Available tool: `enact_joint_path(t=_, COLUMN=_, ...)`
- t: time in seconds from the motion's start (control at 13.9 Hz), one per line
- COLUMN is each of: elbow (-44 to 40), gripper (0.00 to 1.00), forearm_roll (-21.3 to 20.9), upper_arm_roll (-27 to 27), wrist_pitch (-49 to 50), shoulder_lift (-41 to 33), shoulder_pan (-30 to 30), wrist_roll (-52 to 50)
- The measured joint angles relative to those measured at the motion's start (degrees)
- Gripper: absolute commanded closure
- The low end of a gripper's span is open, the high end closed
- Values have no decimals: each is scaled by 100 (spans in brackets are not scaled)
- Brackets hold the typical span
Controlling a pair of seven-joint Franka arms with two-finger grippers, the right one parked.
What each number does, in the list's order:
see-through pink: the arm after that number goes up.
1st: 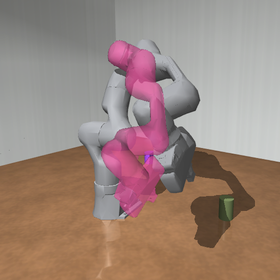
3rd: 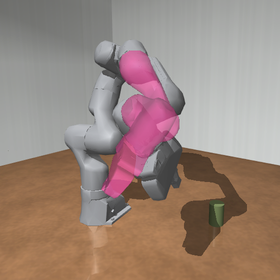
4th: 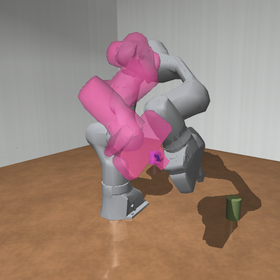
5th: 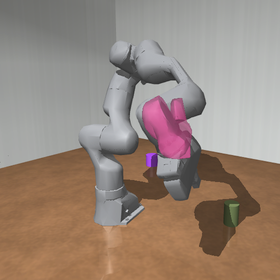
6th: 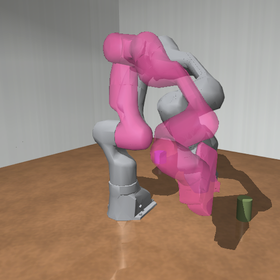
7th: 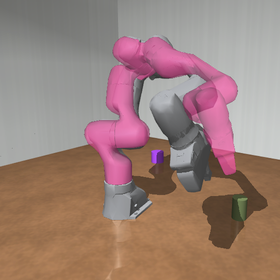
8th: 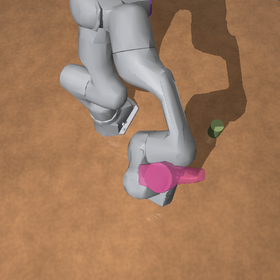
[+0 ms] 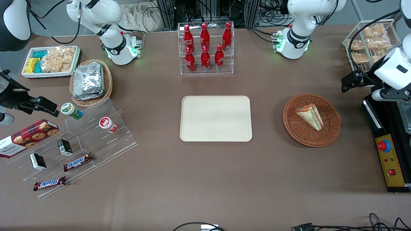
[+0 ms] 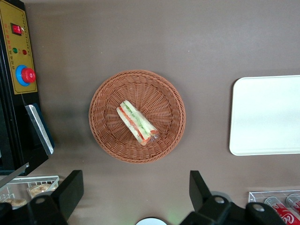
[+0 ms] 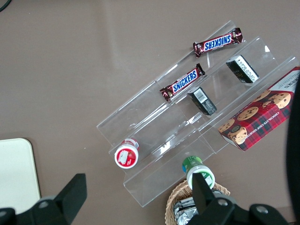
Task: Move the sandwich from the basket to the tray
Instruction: 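Move the left gripper over the wicker basket above the wrapped sandwich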
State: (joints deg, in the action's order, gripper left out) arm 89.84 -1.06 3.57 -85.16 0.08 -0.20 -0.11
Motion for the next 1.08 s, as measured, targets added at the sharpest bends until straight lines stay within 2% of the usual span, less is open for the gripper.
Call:
enact_joint_path(t=0.29, elbow=0, gripper=0, forearm_roll=-20, upper_arm_roll=5, wrist_pitch=3, shoulder_lift=16, shoulder_pan=-1, wrist_roll=9)
enact_joint_path(t=0.65, elbow=149, gripper=0, forearm_roll=-240, upper_arm_roll=2, wrist_pitch=-51, shoulder_lift=32, shoulder_pan=3, wrist_roll=-95)
enact_joint_path(t=0.79, elbow=610, gripper=0, forearm_roll=-257, upper_arm_roll=-25, wrist_pitch=-539, shoulder_lift=-30, shoulder_pan=14, wrist_roll=-325)
enact_joint_path(t=1.08, elbow=2345, gripper=0, forearm_roll=-258, upper_arm_roll=-48, wrist_pitch=-2173, shoulder_lift=-436, shoulder_pan=141, wrist_roll=-1051)
